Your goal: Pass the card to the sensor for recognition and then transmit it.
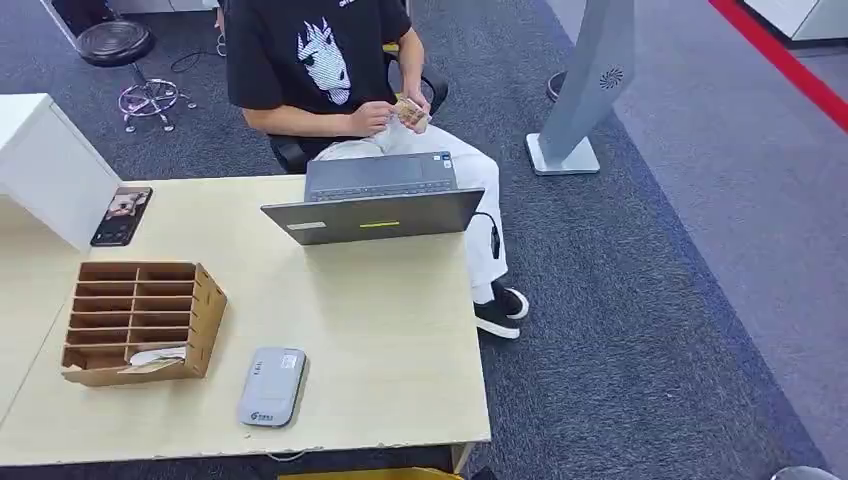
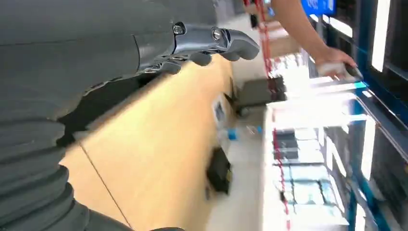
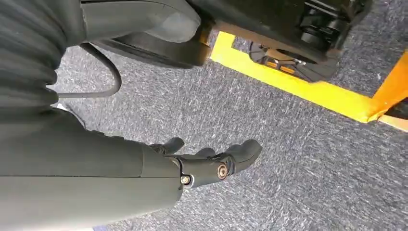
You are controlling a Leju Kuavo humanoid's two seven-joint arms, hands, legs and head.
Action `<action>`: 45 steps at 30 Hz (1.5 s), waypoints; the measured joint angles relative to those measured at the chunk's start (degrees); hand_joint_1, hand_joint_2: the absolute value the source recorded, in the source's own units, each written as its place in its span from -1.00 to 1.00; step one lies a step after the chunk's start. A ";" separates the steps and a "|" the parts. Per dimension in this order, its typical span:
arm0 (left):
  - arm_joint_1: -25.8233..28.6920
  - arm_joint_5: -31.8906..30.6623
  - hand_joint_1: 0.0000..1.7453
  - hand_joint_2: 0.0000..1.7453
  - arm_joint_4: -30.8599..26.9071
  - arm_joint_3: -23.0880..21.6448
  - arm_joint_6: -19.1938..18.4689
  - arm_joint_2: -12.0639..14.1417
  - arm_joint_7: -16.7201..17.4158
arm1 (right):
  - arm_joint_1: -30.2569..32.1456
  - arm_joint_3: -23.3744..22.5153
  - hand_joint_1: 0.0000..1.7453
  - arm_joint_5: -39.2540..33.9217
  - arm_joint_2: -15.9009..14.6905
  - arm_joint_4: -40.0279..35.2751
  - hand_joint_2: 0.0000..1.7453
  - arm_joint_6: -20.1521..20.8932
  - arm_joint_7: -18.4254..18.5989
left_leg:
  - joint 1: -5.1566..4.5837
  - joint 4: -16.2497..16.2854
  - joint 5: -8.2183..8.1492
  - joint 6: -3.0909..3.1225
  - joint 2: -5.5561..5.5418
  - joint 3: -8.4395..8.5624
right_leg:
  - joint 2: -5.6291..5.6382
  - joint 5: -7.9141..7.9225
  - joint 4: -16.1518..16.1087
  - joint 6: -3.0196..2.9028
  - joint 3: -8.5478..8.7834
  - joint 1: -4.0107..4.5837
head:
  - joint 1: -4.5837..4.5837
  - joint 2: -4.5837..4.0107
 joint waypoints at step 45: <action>-36.32 -22.51 -1.00 1.00 38.38 -26.81 -6.36 15.62 18.09 | -3.47 -0.94 -1.00 -0.42 0.11 1.51 1.00 0.00 0.02 | 0.00 0.03 0.41 -0.02 0.20 -0.27 | 0.25 0.47 0.01 -0.12 -0.35 -0.02 | -0.02 0.00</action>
